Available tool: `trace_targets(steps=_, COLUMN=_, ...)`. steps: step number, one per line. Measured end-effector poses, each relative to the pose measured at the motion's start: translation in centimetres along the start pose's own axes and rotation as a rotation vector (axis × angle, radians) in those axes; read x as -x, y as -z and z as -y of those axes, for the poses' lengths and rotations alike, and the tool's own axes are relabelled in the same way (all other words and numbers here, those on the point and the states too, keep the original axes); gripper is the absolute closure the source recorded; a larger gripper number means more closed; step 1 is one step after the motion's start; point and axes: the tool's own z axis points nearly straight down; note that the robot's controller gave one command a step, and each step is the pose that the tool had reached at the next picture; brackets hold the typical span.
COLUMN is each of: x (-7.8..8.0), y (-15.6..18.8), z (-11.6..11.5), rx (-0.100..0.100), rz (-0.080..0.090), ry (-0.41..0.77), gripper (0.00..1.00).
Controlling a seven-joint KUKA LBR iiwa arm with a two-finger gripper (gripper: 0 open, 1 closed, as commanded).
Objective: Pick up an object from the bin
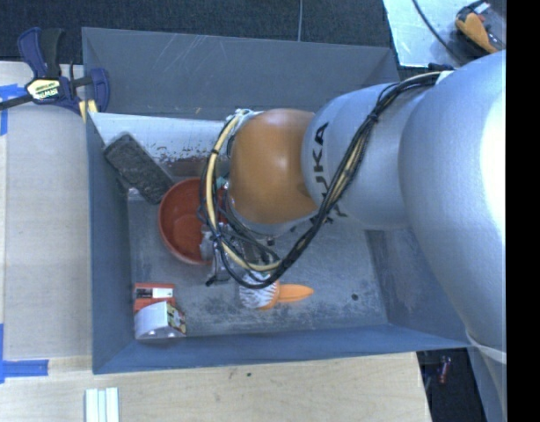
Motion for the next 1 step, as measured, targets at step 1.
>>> trace_targets(steps=1, x=0.0, y=0.0, z=0.02, rx=0.0, rz=0.0, ry=-0.001, gripper=1.0)
